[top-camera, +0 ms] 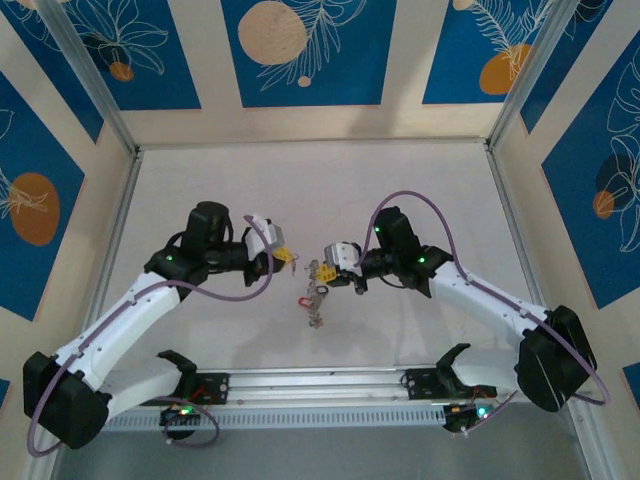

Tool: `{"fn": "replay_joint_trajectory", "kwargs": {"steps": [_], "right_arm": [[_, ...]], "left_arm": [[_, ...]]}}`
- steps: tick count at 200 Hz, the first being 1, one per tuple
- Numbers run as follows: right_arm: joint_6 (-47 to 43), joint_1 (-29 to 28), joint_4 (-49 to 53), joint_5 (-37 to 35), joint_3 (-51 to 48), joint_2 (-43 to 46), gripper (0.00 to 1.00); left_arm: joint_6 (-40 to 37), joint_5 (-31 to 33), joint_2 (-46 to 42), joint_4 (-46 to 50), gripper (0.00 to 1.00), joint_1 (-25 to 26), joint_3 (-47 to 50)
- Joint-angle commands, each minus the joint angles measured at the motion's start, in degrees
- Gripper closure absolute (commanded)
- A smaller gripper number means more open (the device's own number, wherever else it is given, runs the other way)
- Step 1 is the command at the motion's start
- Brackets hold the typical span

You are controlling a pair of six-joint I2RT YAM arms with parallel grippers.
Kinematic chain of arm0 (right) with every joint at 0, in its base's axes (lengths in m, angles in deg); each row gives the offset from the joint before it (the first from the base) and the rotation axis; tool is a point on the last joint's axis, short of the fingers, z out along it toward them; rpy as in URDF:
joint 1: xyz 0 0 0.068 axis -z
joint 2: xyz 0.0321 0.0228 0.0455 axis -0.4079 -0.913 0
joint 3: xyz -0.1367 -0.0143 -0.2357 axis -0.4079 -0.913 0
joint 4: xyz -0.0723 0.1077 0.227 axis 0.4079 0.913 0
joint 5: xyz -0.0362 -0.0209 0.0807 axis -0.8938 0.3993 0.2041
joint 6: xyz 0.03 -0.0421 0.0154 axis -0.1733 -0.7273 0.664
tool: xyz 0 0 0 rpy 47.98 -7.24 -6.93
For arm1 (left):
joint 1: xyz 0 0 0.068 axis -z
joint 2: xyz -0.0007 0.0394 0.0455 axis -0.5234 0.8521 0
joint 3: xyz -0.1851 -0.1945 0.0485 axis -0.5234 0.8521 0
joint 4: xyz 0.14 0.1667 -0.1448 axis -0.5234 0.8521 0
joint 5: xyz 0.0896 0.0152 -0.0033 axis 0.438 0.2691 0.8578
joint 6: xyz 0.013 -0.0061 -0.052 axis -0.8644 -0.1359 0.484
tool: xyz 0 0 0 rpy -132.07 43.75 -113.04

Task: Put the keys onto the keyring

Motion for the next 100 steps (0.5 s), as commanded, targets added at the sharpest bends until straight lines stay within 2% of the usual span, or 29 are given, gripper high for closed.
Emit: {"fn": "replay_joint_trajectory", "kwargs": {"steps": [1,10,20,37,46,100], "right_arm": [[3.2,0.2,-2.6,4.6,1.7,-1.1,1.00],[3.3,0.2,-2.4,4.7,2.2,-1.7,1.00],[3.3,0.2,-2.4,4.8,2.5,-2.2,1.00],[3.0,0.2,-2.6,4.8,2.7,-2.7,1.00],[2.9,0.2,-2.6,4.9,3.0,-3.1,1.00],[1.3,-1.5,-4.0,5.0,3.2,-5.3,1.00]], "left_arm": [[-5.7,-2.0,-0.7,0.3,1.00,1.6,0.8],[-4.8,0.0,-0.7,-1.2,1.00,2.1,1.4],[-5.2,-0.6,-0.7,-1.7,1.00,2.1,1.8],[-14.0,-6.9,-0.3,2.2,1.00,2.3,1.5],[-16.5,-8.2,-0.3,3.3,1.00,2.7,1.4],[-19.9,-3.6,-0.4,2.2,1.00,4.3,2.1]]}}
